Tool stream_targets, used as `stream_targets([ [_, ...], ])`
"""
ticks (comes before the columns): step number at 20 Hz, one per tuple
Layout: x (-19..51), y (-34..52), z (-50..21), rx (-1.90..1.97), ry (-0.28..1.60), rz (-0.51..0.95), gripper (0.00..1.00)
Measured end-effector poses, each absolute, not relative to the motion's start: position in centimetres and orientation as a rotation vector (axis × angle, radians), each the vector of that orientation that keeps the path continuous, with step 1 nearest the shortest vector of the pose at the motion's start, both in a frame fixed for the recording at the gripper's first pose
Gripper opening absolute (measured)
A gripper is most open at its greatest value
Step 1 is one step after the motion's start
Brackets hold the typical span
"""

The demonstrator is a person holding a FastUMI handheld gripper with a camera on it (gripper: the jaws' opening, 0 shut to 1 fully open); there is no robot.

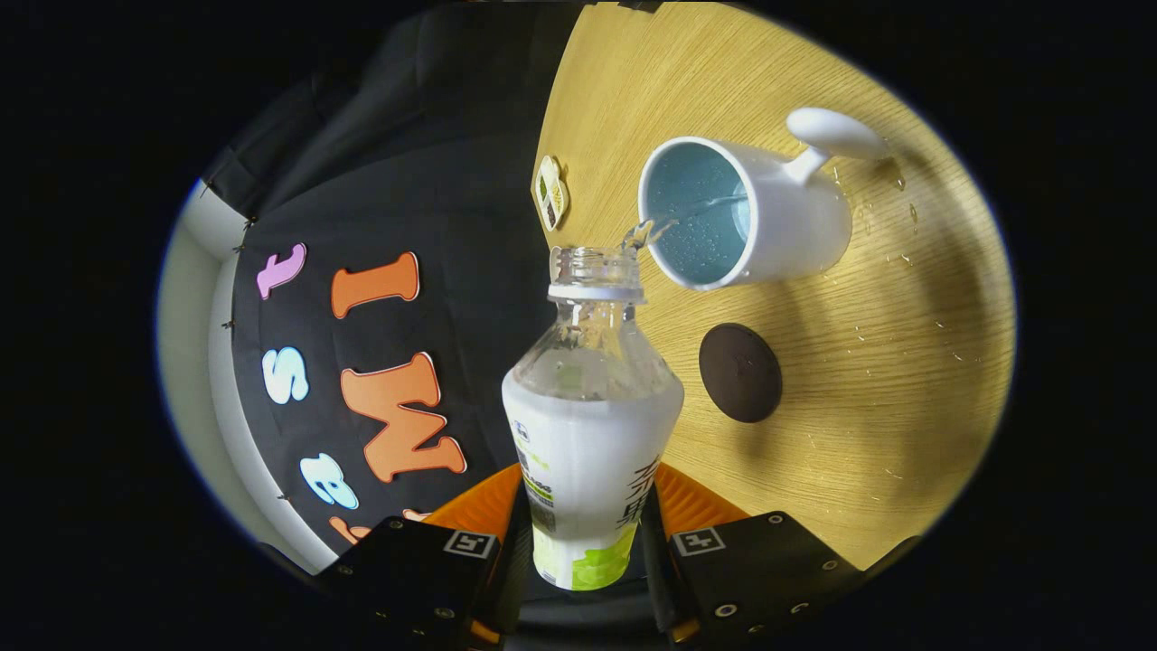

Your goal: Take the bottle from table, then pour the juice into the cup, finally place the bottle on the coaster

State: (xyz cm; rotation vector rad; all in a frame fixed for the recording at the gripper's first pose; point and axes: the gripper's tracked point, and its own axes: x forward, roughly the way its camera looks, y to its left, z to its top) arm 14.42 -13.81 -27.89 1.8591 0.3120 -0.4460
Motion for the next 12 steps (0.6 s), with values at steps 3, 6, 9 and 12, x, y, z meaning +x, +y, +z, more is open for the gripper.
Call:
stream_targets([
  [3, 14.19, -13.99, -27.65, 1.862, 0.310, -0.447, 0.56],
  [6, 14.39, -13.72, -27.57, 1.868, 0.315, -0.442, 0.56],
  [9, 14.54, -13.68, -27.29, 1.879, 0.323, -0.439, 0.56],
  [12, 14.54, -13.69, -27.27, 1.889, 0.323, -0.441, 0.56],
])
